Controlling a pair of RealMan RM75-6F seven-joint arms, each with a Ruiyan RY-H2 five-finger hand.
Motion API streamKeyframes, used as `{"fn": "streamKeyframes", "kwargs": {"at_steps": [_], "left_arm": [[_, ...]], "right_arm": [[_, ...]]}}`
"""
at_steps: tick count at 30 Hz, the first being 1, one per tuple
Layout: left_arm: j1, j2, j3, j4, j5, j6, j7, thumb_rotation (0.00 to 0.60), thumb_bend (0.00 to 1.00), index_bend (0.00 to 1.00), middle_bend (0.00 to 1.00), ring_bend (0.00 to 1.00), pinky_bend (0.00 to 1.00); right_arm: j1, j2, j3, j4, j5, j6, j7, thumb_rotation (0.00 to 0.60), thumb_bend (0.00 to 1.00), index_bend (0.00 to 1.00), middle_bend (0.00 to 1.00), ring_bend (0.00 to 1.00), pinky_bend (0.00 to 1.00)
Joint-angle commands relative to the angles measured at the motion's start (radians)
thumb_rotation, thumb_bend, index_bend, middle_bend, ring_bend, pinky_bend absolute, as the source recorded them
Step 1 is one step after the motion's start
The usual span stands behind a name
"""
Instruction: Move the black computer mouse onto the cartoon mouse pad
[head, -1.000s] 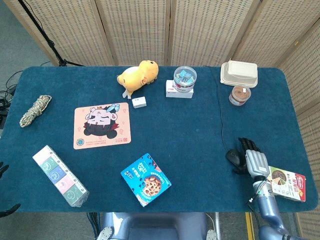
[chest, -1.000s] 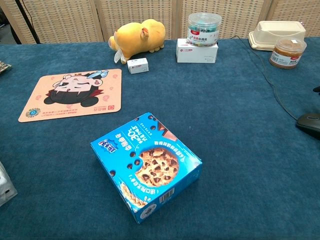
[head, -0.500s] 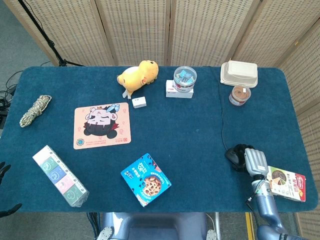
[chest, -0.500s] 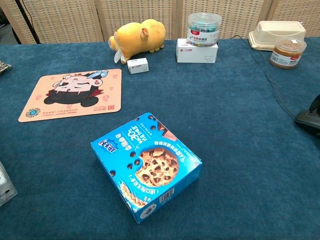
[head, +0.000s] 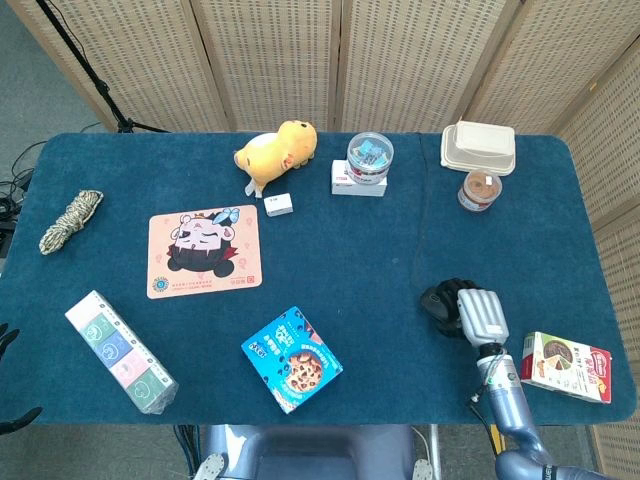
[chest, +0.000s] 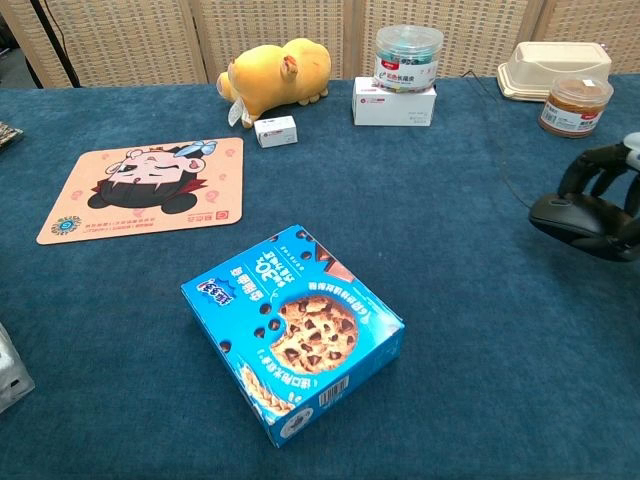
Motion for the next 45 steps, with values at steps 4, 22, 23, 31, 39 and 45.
{"fn": "streamKeyframes", "kwargs": {"at_steps": [4, 22, 23, 31, 39, 45], "left_arm": [[-0.001, 0.013, 0.001, 0.011, 0.0, 0.001, -0.045, 0.6, 0.0, 0.0, 0.0, 0.0, 0.0], [-0.027, 0.04, 0.011, 0.049, 0.011, -0.036, -0.16, 0.6, 0.0, 0.0, 0.0, 0.0, 0.0], [-0.029, 0.041, 0.012, 0.049, 0.011, -0.041, -0.162, 0.6, 0.0, 0.0, 0.0, 0.0, 0.0], [-0.043, 0.05, 0.01, 0.05, -0.001, -0.067, -0.188, 0.6, 0.0, 0.0, 0.0, 0.0, 0.0], [-0.052, 0.055, 0.008, 0.053, -0.01, -0.081, -0.206, 0.6, 0.0, 0.0, 0.0, 0.0, 0.0], [-0.052, 0.054, 0.008, 0.05, -0.013, -0.084, -0.198, 0.6, 0.0, 0.0, 0.0, 0.0, 0.0]], "right_arm": [[0.097, -0.061, 0.059, -0.14, 0.054, -0.001, -0.216, 0.6, 0.43, 0.37, 0.43, 0.34, 0.47], [0.368, -0.427, 0.169, 0.073, 0.249, -0.011, -0.486, 0.6, 0.43, 0.36, 0.42, 0.34, 0.47], [0.38, -0.44, 0.174, 0.091, 0.25, -0.014, -0.489, 0.6, 0.43, 0.36, 0.42, 0.34, 0.47], [0.464, -0.532, 0.213, 0.257, 0.28, -0.052, -0.486, 0.6, 0.43, 0.37, 0.42, 0.34, 0.47], [0.475, -0.544, 0.222, 0.318, 0.33, -0.09, -0.471, 0.6, 0.23, 0.24, 0.29, 0.23, 0.36], [0.461, -0.477, 0.239, 0.178, 0.4, -0.1, -0.493, 0.6, 0.0, 0.0, 0.0, 0.0, 0.04]]}}
